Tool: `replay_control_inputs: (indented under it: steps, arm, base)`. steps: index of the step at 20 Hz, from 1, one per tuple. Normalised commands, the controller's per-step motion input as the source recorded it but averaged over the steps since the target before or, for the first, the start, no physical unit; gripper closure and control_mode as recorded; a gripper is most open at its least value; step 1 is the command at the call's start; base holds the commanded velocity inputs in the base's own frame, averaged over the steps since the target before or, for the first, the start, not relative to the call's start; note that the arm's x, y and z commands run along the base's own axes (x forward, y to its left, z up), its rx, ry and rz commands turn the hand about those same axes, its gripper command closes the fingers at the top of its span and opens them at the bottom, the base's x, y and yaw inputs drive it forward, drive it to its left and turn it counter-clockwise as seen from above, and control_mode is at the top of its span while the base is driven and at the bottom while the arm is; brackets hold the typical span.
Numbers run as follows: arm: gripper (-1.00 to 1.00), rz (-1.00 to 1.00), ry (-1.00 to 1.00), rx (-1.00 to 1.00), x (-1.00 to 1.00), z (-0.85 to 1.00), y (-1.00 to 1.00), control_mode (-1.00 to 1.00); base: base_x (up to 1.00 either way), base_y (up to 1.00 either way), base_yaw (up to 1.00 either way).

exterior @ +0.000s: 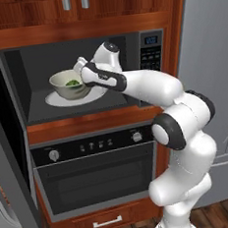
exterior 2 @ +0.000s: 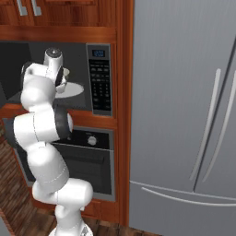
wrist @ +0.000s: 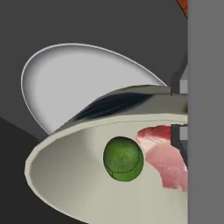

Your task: The microwave is finished heating the steak and avocado. Take the bowl containing the food and place it on the dining counter.

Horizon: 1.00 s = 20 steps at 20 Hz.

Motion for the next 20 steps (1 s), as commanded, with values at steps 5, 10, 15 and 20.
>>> replay_control_inputs:
  steps: [5, 10, 15, 20]
  arm:
    - [1.00, 0.00, -0.01, 0.00, -0.83, 0.00, -0.14, -1.00]
    - [1.00, 0.00, -0.07, 0.06, -1.00, 0.15, -0.30, -1.00]
    - [1.00, -0.01, 0.00, 0.06, -1.00, 0.56, -0.44, -1.00]
    - [1.00, 0.00, 0.00, 0.01, -1.00, 0.58, -0.58, -1.00]
  base:
    - [0.00, 0.00, 0.00]
    - [0.00, 0.00, 0.00]
    - [0.00, 0.00, 0.00]
    - [0.00, 0.00, 0.00]
